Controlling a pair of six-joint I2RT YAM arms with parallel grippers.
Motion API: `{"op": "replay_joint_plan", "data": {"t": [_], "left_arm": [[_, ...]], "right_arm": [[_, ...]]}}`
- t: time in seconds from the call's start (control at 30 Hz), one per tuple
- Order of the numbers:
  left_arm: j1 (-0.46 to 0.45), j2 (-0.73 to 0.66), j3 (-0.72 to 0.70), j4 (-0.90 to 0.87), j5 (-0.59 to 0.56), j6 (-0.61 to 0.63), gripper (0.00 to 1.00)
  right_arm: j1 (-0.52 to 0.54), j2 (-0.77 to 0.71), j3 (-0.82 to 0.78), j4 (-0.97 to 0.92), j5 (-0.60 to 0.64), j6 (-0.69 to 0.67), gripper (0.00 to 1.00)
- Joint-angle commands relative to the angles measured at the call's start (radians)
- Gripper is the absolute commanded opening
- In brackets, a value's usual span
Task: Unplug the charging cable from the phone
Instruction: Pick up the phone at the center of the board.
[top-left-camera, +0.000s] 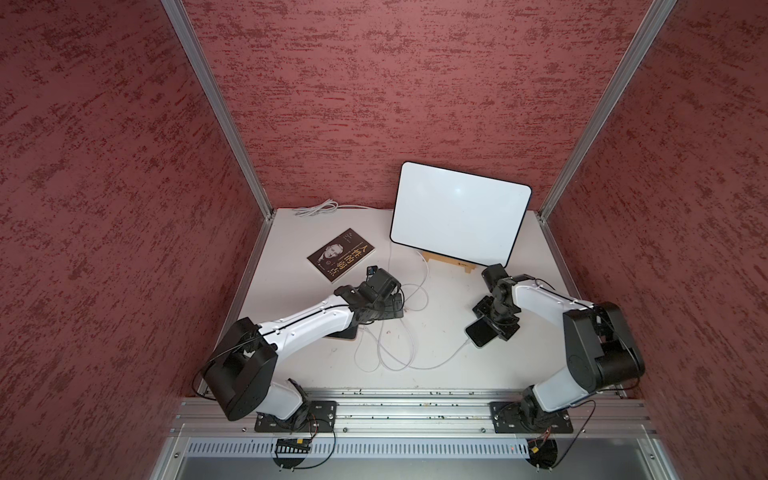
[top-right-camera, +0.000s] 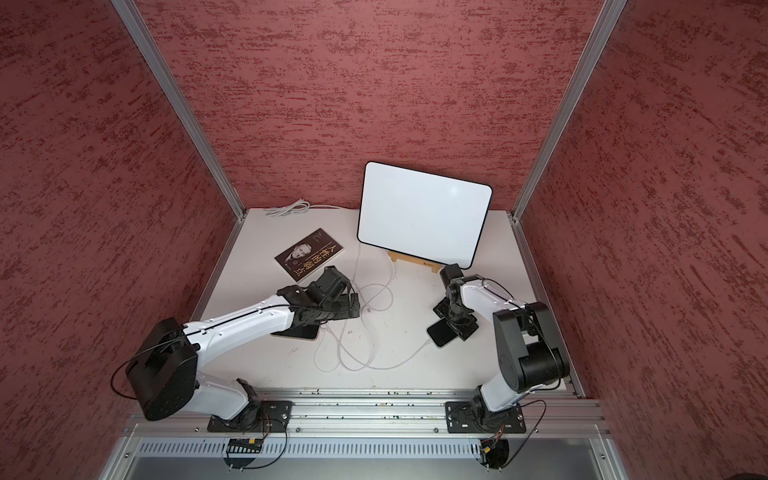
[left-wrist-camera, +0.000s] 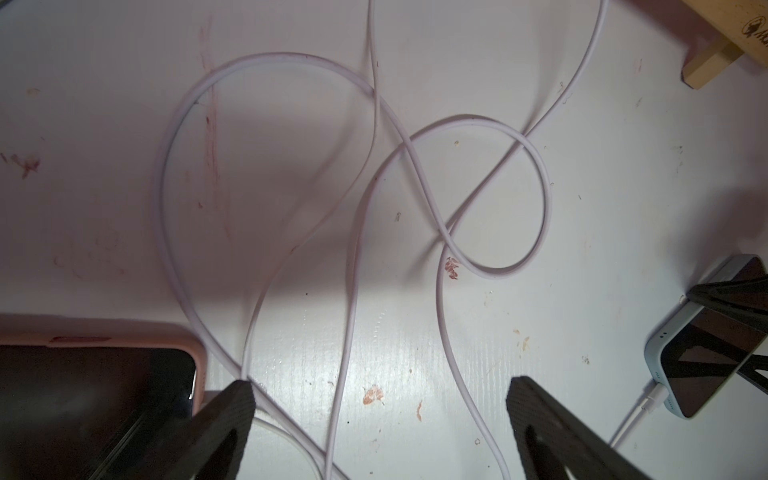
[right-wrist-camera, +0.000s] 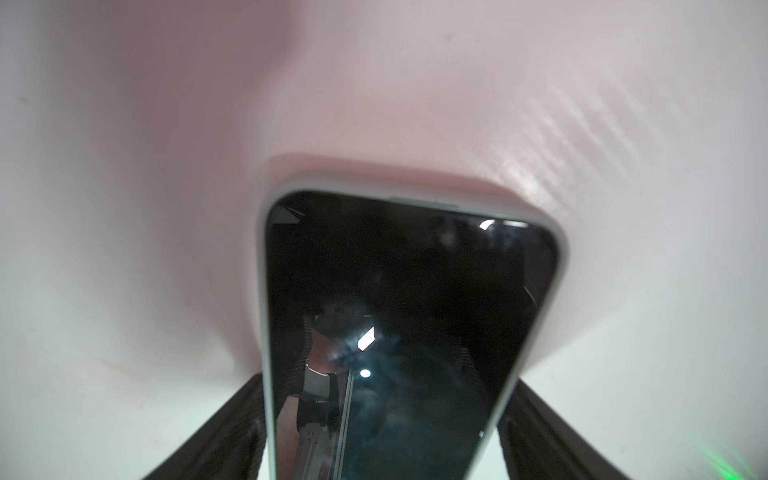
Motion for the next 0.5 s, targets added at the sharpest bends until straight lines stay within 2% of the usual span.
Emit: {"op": "replay_joint_plan", "data": {"t": [0.0,0.27,0.47], "left_arm": [[-0.007,0.007,-0.013,0.018,0.005,-0.009,1.00],[-0.007,0.007,-0.010,0.020,0.008,-0.012,1.00],[-0.007,0.011,0.007,0.014,0.011,-0.009,1.00]], "right_arm": [[0.013,0.012,0.005,0.023,-0.012,0.016,0.79],[0.013,0.012,0.028,0.031,-0.023,0.007,0.61],[0.013,-0.037,0.092,-0.008,-0.014,-0.001,0.59]]}}
